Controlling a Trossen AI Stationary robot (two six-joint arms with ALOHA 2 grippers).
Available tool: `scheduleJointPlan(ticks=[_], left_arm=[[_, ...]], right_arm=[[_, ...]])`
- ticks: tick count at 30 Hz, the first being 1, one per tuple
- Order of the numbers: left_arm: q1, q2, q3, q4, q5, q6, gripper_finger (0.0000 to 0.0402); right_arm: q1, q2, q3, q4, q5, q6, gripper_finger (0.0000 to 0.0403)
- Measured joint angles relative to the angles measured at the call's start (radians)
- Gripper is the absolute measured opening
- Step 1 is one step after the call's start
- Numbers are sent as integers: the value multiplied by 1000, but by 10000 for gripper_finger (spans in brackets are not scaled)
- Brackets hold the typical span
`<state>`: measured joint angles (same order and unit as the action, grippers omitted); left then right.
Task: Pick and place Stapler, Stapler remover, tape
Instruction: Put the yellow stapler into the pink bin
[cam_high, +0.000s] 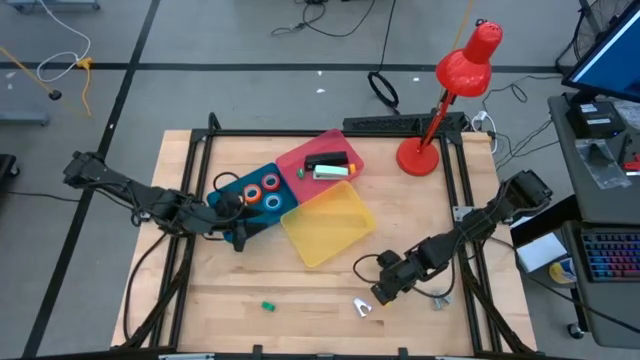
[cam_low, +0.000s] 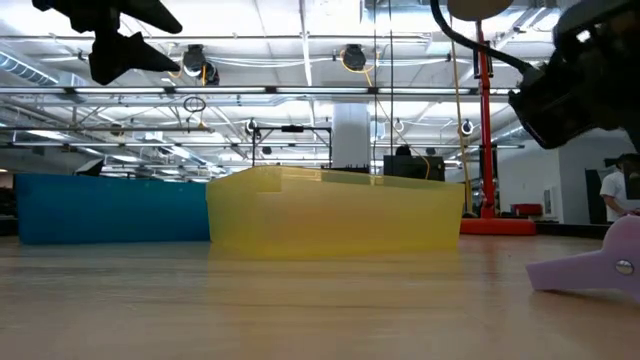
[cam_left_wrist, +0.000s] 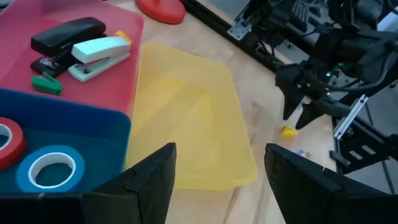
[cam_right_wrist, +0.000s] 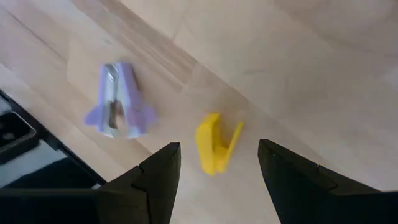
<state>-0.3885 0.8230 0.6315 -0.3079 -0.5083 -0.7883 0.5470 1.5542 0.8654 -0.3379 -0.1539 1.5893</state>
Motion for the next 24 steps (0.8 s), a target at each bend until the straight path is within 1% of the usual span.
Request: scheduleJointPlan(ticks=[12, 20, 24], left_arm=[[0, 1, 0, -2, 1, 23, 244], [1, 1, 0, -2, 3, 23, 244], [1, 1, 0, -2, 3, 24, 244]], right_arm=[[11, 118, 5, 71, -8, -2, 207], [24, 127, 5, 8, 4, -4, 207], [37, 128, 3, -11, 28, -1, 207]])
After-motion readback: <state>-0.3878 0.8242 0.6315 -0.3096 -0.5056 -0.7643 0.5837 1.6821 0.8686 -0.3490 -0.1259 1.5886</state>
